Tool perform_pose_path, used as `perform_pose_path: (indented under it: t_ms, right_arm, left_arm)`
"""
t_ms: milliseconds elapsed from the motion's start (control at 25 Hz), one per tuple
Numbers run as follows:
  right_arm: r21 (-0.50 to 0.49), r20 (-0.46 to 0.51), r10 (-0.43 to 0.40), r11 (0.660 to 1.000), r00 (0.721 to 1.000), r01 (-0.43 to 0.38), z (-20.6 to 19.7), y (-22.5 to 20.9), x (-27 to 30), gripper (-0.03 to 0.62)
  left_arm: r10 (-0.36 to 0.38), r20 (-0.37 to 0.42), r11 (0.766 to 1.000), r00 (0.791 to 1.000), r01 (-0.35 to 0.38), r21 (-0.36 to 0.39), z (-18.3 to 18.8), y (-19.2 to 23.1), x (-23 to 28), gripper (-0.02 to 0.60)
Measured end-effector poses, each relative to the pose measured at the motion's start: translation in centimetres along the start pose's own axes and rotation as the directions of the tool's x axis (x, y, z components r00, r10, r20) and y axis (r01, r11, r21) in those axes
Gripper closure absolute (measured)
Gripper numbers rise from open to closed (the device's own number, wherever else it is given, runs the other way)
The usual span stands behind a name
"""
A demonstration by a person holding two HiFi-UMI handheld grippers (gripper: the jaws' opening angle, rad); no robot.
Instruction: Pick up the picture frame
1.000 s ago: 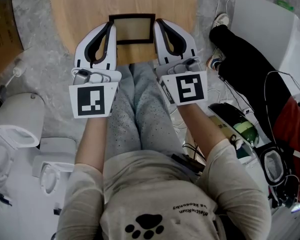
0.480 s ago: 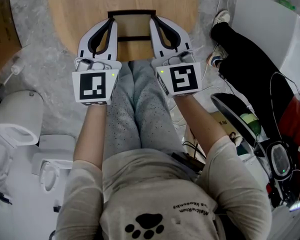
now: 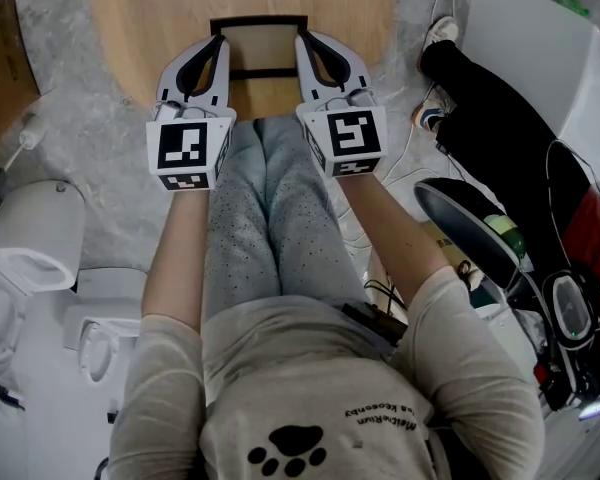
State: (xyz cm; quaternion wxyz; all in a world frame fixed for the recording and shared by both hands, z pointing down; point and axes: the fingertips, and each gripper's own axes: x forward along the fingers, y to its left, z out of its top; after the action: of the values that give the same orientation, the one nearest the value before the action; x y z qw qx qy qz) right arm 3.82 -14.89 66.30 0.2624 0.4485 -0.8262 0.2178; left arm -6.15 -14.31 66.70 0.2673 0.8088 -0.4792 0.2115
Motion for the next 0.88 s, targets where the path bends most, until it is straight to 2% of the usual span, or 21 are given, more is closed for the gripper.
perform_pose_path:
  t_ms: [560,600,640,680,720,880]
  right_arm:
    - [0.057,-0.104,-0.017,0.998,0.994,0.023,-3.0,-0.5,1.1,0.582]
    - [0.068,-0.115,-0.014,0.997,0.993,0.022,-3.3,-0.5,1.2,0.58]
    - [0.082,-0.126,-0.011,0.996,0.992,0.022,-3.6,-0.6,1.2,0.563]
    - [0.093,-0.137,-0.009,0.995,0.991,0.022,-3.9,-0.7,1.2,0.519]
    - [0.099,-0.149,-0.009,0.995,0.989,0.024,-4.2,-0.8,1.3,0.485]
    - [0.11,-0.209,-0.014,0.993,0.978,0.038,-5.5,-1.1,1.9,0.456]
  left_arm:
    - [-0.024,-0.12,1.0,0.992,0.023,-0.006,-4.5,0.9,1.4,0.569]
    - [-0.026,-0.126,1.0,0.992,0.024,-0.01,-4.7,0.9,1.5,0.538]
    - [-0.028,-0.134,1.0,0.991,0.026,-0.016,-4.9,0.9,1.6,0.454]
    - [-0.029,-0.144,0.999,0.989,0.026,-0.022,-5.1,0.9,1.7,0.425]
    - [-0.025,-0.154,0.999,0.988,0.022,-0.024,-5.3,1.0,1.8,0.425]
    - [-0.017,-0.18,1.0,0.984,0.012,-0.028,-5.8,1.5,2.2,0.42]
